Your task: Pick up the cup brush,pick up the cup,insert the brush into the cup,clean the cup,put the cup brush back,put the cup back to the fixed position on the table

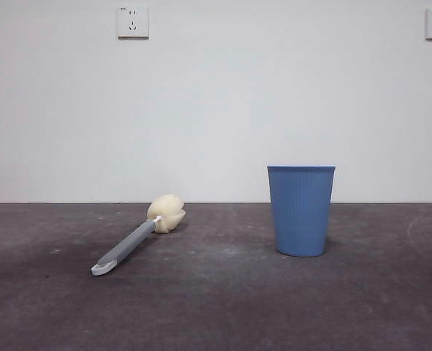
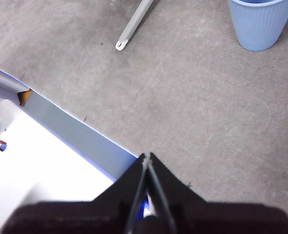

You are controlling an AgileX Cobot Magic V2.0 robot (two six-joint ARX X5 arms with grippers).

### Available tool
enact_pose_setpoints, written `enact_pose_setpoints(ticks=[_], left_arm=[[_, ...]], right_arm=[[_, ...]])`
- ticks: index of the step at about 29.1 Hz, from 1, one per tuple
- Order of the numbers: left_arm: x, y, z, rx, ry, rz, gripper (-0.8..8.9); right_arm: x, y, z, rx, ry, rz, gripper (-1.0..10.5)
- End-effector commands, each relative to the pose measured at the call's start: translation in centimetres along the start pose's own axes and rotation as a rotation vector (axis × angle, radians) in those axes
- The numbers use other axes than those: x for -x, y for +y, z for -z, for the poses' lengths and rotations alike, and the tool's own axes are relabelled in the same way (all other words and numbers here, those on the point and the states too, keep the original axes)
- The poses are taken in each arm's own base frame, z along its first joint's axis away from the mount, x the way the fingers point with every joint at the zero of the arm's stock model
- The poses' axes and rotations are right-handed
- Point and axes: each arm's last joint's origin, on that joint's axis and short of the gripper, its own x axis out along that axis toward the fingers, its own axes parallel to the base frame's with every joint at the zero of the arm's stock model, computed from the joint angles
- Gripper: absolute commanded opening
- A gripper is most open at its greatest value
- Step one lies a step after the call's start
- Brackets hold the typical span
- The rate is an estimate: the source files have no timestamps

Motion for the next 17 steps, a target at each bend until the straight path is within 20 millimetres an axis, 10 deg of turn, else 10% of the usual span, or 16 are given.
enact_pose_setpoints(ticks=[1,7,17], left_arm=[[-0.1,0.0,0.0,-0.015,-0.002,0.003,-0.03],[0.6,0.1,-0.3,-0.079,-0.086,-0.066,-0.04],[6.5,1.6,0.1,-0.371,-0.799,-0.351,-0.03]], right_arm=[[0.0,0.0,0.0,-0.007,-0.006,0.001,0.0],[0.0,0.0,0.0,-0.007,-0.006,0.001,0.0],[0.0,0.0,0.0,-0.007,-0.006,0.001,0.0]])
